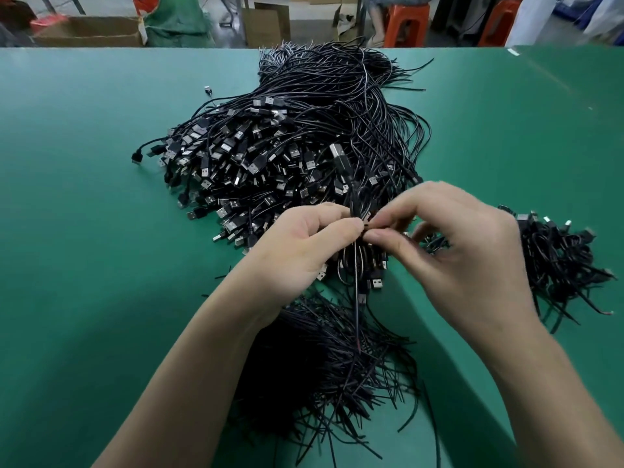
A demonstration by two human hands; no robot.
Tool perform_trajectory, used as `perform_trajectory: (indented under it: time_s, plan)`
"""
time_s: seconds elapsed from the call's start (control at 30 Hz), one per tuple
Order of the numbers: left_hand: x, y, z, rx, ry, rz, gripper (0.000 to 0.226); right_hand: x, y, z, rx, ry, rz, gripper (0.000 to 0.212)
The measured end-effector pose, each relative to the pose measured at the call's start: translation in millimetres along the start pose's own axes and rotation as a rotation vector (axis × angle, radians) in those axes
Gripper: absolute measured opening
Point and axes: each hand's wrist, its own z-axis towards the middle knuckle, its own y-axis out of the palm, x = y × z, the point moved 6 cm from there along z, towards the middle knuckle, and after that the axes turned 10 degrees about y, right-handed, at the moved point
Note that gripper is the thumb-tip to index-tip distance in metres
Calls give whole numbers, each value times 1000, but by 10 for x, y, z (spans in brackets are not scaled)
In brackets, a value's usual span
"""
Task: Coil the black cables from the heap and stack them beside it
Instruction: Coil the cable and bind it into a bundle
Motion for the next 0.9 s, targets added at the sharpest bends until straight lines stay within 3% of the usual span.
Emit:
perform_trajectory:
  time_s: [0.2,0.3,0.4,0.5,0.63,0.73,0.9]
  plan:
    - [-43,-10,-34,-63,-53,-5,44,-33,13,-16,11,93,137,11]
    - [70,-33,-9,27,112,73,28,68,77,-28,20,318,364,15]
    - [257,-37,-4,142,401,277,6,156,103,-35,66,496,576,17]
    - [327,9,-77,229,580,439,20,210,151,-49,35,638,871,14]
    - [260,68,-81,174,481,228,15,240,252,-81,-23,778,1097,10]
    - [240,47,-60,167,393,71,24,247,227,-82,4,742,1003,11]
    - [172,-42,-32,207,252,-90,14,212,224,-74,25,672,854,15]
